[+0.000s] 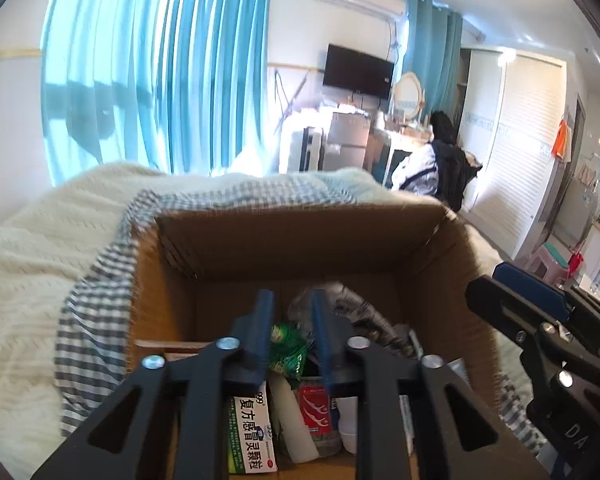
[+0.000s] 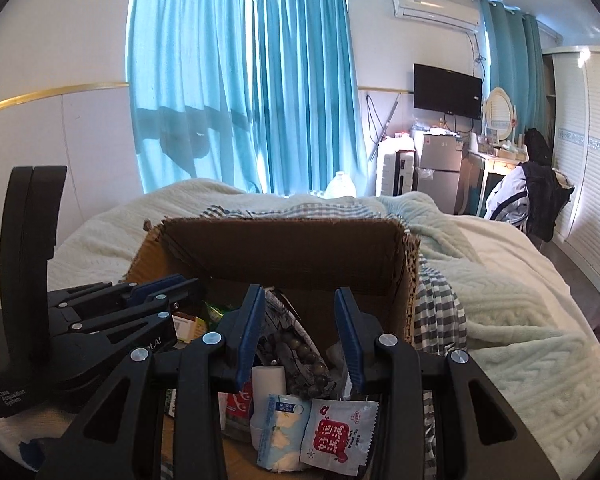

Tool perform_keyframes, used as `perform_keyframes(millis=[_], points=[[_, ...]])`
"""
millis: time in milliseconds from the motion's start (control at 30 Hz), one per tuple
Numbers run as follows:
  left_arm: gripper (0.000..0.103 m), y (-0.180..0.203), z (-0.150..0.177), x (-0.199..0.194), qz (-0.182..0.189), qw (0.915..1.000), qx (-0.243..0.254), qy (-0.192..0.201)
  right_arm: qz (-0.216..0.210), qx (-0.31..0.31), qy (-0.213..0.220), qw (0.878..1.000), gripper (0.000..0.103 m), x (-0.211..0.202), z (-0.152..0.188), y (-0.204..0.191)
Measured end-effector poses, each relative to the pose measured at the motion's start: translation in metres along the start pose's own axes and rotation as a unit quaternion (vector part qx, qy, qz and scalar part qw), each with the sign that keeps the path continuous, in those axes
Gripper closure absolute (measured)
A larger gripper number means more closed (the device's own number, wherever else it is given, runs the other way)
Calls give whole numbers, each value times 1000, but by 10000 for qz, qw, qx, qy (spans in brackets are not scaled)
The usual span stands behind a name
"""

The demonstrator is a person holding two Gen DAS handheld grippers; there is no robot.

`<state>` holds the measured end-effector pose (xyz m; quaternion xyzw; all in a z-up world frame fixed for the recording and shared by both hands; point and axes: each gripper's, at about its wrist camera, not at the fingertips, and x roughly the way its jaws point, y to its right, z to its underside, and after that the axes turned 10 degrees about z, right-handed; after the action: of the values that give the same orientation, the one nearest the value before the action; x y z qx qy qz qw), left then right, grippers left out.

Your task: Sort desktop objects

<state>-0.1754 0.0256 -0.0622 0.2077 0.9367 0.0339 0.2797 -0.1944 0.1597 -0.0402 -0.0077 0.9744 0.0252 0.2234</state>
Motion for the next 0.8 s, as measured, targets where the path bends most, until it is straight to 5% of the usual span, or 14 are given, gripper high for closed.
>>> perform_keyframes(millis=[133,200,267,400,533,633,800], points=[[49,8,-12,-32,-100,9996,59,261,24,-5,227,9997,67,-33,-15,-1],[45,13,-16,-50,-163,9992,92,361,72,-1,300,9995,64,-46,-20,-1],[37,16,-20,-68,-192,9987,103,463,179,47,423,9989,40,-65,-25,0],[18,26,-26,-105,-243,9969,116,734,240,134,669,9974,32,-105,-36,6],[1,38,-35,-142,-289,9940,243,1030,334,177,870,9955,10,-142,-48,7],[0,46,-41,-168,-318,9914,287,1240,471,218,1106,9925,0,-173,-56,7],[0,62,-38,-206,-433,9876,471,1436,553,220,1415,9881,0,-222,-65,4]])
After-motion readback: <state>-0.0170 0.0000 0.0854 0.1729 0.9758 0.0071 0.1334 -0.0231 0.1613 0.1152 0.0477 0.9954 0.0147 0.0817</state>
